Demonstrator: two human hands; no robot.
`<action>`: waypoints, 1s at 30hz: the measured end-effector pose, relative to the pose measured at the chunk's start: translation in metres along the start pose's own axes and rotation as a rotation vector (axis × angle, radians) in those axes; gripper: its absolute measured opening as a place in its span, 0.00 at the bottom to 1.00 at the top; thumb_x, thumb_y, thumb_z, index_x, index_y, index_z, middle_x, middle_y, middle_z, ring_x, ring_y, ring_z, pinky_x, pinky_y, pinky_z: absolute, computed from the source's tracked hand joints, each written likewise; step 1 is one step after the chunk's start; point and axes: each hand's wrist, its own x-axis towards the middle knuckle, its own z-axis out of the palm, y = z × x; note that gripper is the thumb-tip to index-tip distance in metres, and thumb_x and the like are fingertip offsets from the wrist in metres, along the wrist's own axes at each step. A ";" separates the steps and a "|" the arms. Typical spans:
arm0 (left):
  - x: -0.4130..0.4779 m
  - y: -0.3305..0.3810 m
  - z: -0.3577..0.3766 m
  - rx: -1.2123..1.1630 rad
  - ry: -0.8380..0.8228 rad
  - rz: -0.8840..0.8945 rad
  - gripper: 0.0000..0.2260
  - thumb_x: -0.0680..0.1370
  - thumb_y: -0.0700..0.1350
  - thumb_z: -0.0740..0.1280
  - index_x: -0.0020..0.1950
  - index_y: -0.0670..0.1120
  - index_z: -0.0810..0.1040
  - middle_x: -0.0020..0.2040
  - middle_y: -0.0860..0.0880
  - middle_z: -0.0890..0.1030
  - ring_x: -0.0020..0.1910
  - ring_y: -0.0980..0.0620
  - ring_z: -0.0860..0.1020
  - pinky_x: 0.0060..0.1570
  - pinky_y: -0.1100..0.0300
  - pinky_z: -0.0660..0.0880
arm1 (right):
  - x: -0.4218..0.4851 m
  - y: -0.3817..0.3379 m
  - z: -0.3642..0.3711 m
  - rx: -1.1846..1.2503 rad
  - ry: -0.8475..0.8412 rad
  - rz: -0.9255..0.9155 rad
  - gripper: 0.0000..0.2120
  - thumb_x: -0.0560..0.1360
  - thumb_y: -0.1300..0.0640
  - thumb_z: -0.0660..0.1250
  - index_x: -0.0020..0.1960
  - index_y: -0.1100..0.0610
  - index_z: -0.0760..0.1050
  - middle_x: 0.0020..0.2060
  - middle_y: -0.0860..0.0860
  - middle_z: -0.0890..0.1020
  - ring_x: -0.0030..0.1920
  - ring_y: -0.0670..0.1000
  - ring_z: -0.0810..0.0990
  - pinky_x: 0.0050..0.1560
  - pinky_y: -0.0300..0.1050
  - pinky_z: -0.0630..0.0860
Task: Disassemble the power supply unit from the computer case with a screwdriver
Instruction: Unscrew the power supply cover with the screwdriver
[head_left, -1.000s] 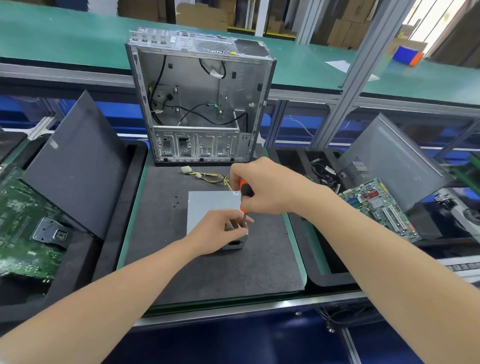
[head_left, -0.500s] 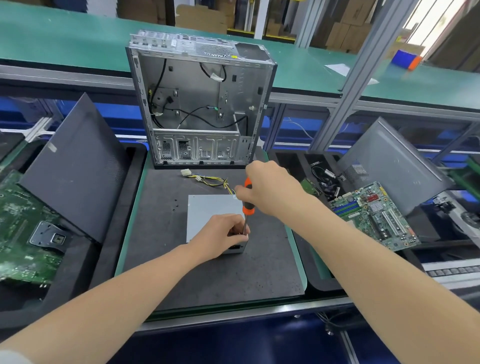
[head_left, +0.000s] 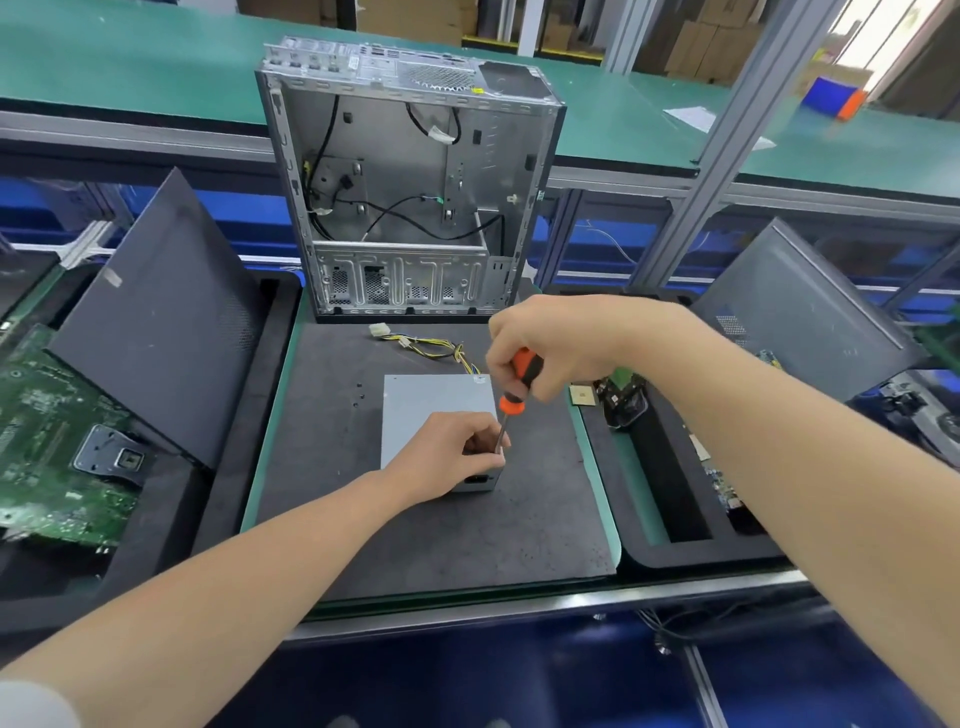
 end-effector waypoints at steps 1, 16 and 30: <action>0.001 0.000 0.000 0.007 0.004 0.000 0.07 0.76 0.41 0.76 0.42 0.50 0.80 0.43 0.60 0.84 0.42 0.57 0.82 0.45 0.61 0.79 | -0.002 -0.001 0.001 0.002 0.005 0.003 0.11 0.69 0.61 0.72 0.44 0.46 0.81 0.46 0.46 0.78 0.46 0.45 0.77 0.41 0.43 0.71; 0.001 -0.004 0.002 0.015 0.022 0.024 0.10 0.76 0.41 0.76 0.40 0.45 0.77 0.42 0.60 0.84 0.40 0.60 0.81 0.42 0.71 0.74 | 0.006 -0.030 0.031 0.107 0.376 0.418 0.08 0.76 0.54 0.70 0.47 0.57 0.73 0.36 0.52 0.77 0.37 0.58 0.77 0.32 0.44 0.68; 0.000 -0.002 0.005 0.010 0.038 0.010 0.10 0.75 0.40 0.76 0.39 0.48 0.77 0.39 0.59 0.83 0.37 0.60 0.79 0.39 0.69 0.73 | -0.001 -0.027 0.038 -0.064 0.457 0.421 0.21 0.80 0.36 0.61 0.47 0.55 0.68 0.35 0.49 0.70 0.37 0.56 0.74 0.31 0.47 0.67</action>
